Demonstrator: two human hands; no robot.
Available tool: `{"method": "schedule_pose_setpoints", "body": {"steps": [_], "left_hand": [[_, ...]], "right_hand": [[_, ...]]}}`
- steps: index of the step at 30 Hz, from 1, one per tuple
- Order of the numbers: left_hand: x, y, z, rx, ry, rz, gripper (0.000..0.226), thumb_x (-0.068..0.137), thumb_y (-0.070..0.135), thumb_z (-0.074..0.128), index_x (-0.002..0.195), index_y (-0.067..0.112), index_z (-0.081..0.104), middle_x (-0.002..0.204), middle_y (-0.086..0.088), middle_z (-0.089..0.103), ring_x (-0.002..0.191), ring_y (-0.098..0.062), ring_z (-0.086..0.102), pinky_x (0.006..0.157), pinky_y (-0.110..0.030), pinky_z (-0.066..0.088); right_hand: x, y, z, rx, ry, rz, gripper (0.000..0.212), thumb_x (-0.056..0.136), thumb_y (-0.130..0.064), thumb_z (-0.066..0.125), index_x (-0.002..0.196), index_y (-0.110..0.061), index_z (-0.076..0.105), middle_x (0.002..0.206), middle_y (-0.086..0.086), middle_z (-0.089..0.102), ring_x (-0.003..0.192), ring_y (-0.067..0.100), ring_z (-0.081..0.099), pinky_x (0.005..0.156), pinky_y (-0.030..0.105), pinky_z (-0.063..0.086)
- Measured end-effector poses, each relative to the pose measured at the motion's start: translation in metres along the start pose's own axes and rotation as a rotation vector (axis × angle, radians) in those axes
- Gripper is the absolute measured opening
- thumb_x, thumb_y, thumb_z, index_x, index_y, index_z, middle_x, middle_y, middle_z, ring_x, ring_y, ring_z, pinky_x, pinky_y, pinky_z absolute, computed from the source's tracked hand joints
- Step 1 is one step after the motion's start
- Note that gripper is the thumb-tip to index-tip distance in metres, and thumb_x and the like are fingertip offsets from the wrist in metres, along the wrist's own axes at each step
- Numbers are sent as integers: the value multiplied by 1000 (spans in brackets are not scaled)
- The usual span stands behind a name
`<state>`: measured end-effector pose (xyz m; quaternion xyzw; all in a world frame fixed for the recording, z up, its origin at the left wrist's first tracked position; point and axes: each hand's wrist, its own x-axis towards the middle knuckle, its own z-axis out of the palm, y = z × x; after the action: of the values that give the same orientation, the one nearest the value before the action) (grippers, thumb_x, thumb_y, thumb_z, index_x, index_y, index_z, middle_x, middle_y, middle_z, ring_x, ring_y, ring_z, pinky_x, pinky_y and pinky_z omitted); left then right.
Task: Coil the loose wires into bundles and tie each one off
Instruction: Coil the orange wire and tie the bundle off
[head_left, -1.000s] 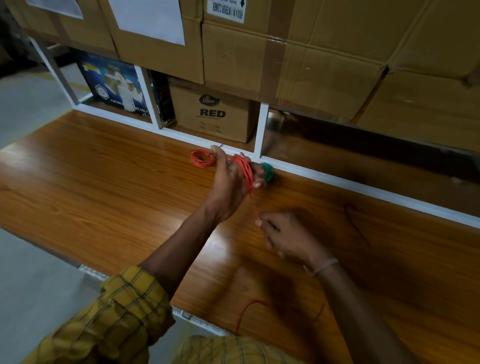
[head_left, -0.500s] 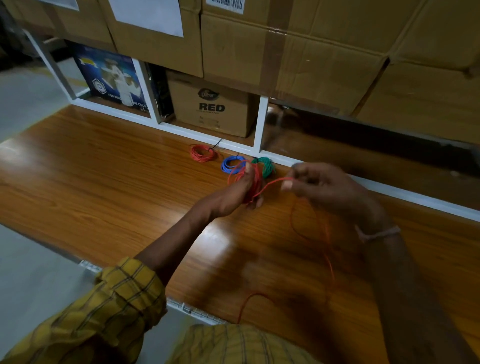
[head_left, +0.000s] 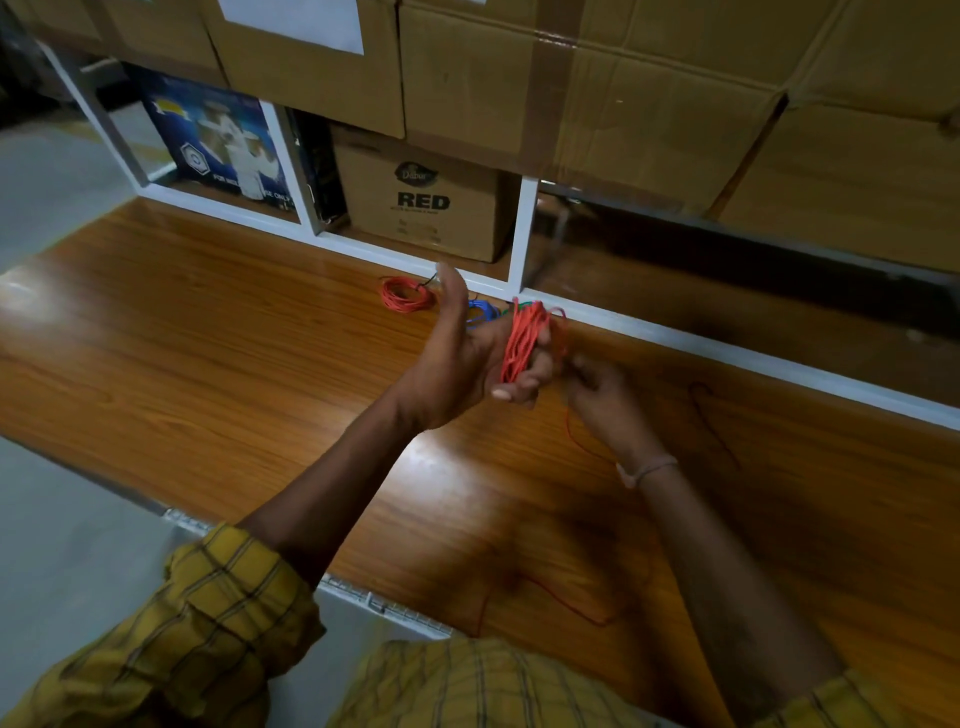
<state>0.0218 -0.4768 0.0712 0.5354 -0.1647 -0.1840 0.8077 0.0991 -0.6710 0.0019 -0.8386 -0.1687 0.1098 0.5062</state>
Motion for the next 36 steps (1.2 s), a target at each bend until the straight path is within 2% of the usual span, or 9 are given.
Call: {"method": "schedule_pose_setpoints", "body": {"steps": [9,11,14,16,19,22,26,29,36], "left_hand": [[22,-3,-27,274,458,69,110,93,75,-21,105,-3,56,96,-35,62,84,-35,62,96,-45,51],[21,-7,-31,492,494,-12,124,85,84,-15,103,-13,60,99,-36,67,93,-37,68,107,-49,49],[15,-19,-32,868,452,-189,139,71,100,-11,135,-3,59,125,-23,68,122,-29,63,119,-46,40],[9,-24,-29,915,394,-265,141,66,104,-9,130,0,62,117,-14,69,111,-21,64,110,-40,44],[4,-29,-19,836,279,-254,125,68,104,-7,83,-1,59,68,-8,60,65,-19,55,75,-27,49],[-7,-28,-3,640,190,-231,111,78,94,-5,95,1,52,67,-19,50,58,-26,43,59,-28,42],[-16,-21,14,454,99,-214,99,82,82,-12,107,9,50,76,-19,45,62,-36,31,59,-25,43],[-18,-18,22,261,-15,-195,108,75,87,-15,111,7,48,75,-16,44,62,-35,23,67,-27,48],[-11,-7,28,-36,40,-3,114,73,92,-16,113,6,48,91,-20,52,68,-26,50,78,-46,38]], "right_hand": [[-65,-39,19,-84,-492,81,9,106,-24,53,113,-23,57,65,2,58,43,9,48,42,23,39],[-70,-59,-1,-127,-558,33,10,104,-20,56,114,-19,58,65,1,58,42,4,48,40,21,38],[-69,-89,-42,-140,-562,-54,10,103,-21,60,105,-12,65,68,12,59,48,10,52,39,21,38],[-65,-104,-68,-78,-491,-124,14,102,-20,60,99,-8,67,65,7,55,46,10,49,38,22,38],[-50,-103,-93,18,-292,-151,19,102,-21,59,100,-5,67,62,3,48,46,13,40,39,22,34],[-29,-86,-97,99,-151,-148,25,106,-22,54,103,-1,66,63,2,42,47,11,33,40,20,29],[-8,-57,-72,105,64,-93,21,103,-29,60,98,-12,73,67,-15,59,54,-3,51,50,13,39],[0,-34,-52,117,156,-40,20,95,-31,72,95,-12,76,83,-6,72,71,-8,60,63,9,44],[-41,-4,13,146,-91,103,36,106,-15,53,75,-20,71,53,-12,53,44,-3,43,49,17,31]]}}
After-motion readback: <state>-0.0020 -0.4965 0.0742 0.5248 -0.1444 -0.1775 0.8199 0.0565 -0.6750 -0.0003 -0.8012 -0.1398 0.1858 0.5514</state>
